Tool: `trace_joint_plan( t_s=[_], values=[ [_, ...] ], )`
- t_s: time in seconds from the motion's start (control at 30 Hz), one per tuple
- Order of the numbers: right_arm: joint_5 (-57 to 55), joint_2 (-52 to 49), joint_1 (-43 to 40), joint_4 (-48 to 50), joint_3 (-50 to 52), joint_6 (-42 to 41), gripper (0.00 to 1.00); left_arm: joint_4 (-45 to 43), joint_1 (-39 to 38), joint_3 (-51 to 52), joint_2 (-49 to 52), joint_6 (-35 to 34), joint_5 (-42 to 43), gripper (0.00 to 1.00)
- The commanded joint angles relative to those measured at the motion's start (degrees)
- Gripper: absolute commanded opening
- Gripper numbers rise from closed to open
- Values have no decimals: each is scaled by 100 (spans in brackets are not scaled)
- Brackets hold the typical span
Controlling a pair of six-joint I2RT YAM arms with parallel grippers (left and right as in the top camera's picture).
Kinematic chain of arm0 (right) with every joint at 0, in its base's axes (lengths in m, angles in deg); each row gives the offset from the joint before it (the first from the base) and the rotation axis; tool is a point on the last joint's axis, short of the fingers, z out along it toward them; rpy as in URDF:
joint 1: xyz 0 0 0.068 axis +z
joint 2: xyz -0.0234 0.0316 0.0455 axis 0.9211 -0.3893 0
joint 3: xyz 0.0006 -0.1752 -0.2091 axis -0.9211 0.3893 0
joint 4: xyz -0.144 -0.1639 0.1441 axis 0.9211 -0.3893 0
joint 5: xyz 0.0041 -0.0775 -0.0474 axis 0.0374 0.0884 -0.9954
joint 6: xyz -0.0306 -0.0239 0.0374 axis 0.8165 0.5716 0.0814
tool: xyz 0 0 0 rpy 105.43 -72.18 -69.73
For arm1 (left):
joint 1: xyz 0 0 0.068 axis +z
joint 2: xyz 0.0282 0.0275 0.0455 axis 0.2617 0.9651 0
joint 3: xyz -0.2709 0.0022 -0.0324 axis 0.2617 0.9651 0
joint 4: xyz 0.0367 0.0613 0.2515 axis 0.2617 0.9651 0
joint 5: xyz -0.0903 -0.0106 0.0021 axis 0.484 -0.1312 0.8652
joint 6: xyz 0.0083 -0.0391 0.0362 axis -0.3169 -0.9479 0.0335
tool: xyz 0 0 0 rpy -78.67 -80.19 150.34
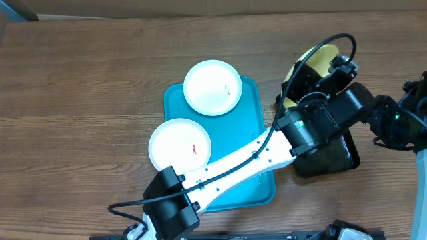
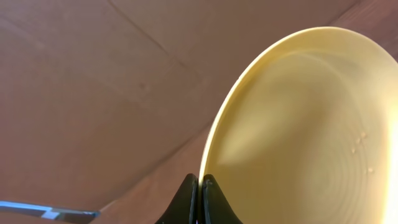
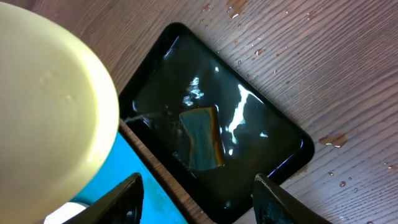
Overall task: Clean dirty plates on tray and stack at the side
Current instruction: 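Lift the yellow plate with left gripper and swing it over the table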
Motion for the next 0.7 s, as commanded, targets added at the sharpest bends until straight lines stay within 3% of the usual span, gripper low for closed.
trace_joint_plan(
  t_s=[0.0,0.47,0.57,0.67],
  values=[
    [55,87,-37,9,-70,98,58,55,-76,-98,72,382,-170,4],
    [55,87,-37,-33,-70,98,58,-59,-188,-98,144,621,-70,4],
    [52,87,-37,-48,-70,101,58,-186,-225,-105,125,470,-684,4],
    [63,87,-37,-33,-70,98,58,66,-98,-107,125,267,-125,4]
  ],
)
